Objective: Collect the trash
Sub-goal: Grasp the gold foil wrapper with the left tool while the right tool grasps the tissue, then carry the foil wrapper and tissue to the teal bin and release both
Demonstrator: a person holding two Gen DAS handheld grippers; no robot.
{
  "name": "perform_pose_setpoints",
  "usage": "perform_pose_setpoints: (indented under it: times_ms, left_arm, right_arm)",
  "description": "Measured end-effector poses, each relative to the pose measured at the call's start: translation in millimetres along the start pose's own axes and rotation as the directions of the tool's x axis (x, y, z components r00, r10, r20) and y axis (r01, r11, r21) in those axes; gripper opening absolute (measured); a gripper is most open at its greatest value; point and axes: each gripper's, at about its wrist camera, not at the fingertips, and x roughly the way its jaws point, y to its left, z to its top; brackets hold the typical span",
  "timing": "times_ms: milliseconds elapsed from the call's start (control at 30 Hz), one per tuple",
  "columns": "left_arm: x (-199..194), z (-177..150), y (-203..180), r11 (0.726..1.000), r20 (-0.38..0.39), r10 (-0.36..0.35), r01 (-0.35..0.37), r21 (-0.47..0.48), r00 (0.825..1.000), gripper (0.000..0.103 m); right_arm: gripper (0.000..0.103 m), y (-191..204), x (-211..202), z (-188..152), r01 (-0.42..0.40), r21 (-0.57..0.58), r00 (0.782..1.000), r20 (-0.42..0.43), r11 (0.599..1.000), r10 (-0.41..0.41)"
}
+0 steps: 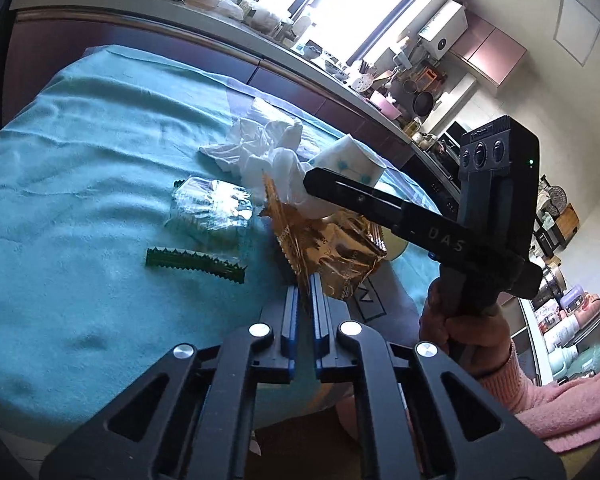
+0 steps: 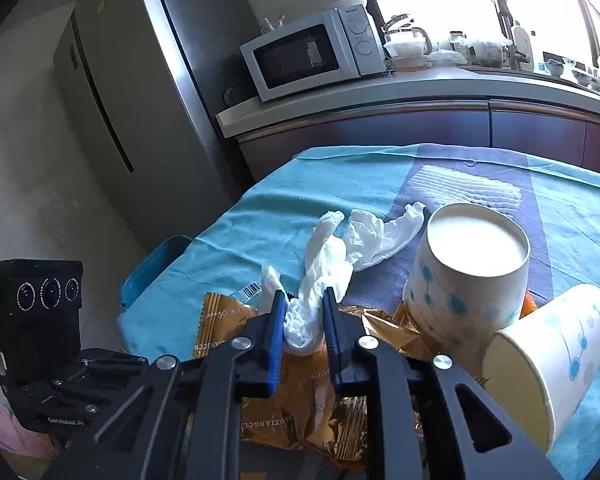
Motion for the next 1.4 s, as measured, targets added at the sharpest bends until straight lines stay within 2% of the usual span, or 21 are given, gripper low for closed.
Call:
perform_pose_setpoints:
  times_ms: [167, 500, 767, 1133, 1400]
  left_arm:
    - [-14.4, 4.7, -8.0, 0.999, 0.042, -0.001, -0.001, 0.034, 0.999, 0.002]
    - [-51.7, 12.3, -19.4, 0.997, 0.128, -0.041, 0.032, 0.071, 0.991, 0.001]
    - [-86.1, 15.5, -12.2, 0.997, 0.188, -0.054, 0.044, 0.058, 0.981, 0.001]
    - [-135.0, 10.6, 6.7, 0.999, 0.273, 0.037, -0.042, 0.011, 0.961, 0.001]
    - [-178.6, -1.1, 28.4, 0.992, 0.341, 0.123, -0.104, -0.074, 0.932, 0.001]
  right_arm:
    - [0.013, 3.7, -8.9, 4.7, -0.017, -0.01, 0.999, 0.034, 1.0, 0.018]
    - [0.012, 1.6, -32.3, 17.8, -0.07, 0.021, 0.991, 0.114, 0.997, 0.067]
    - [0.012, 3.7, -33.0, 26.4, -0.103, 0.033, 0.986, 0.133, 0.994, 0.098]
    - [0.012, 25.6, -12.7, 41.8, -0.169, -0.003, 0.978, 0.123, 0.986, 0.168]
    - [0.012, 51.4, 14.9, 54.4, -0.24, -0.027, 0.967, 0.088, 0.971, 0.241]
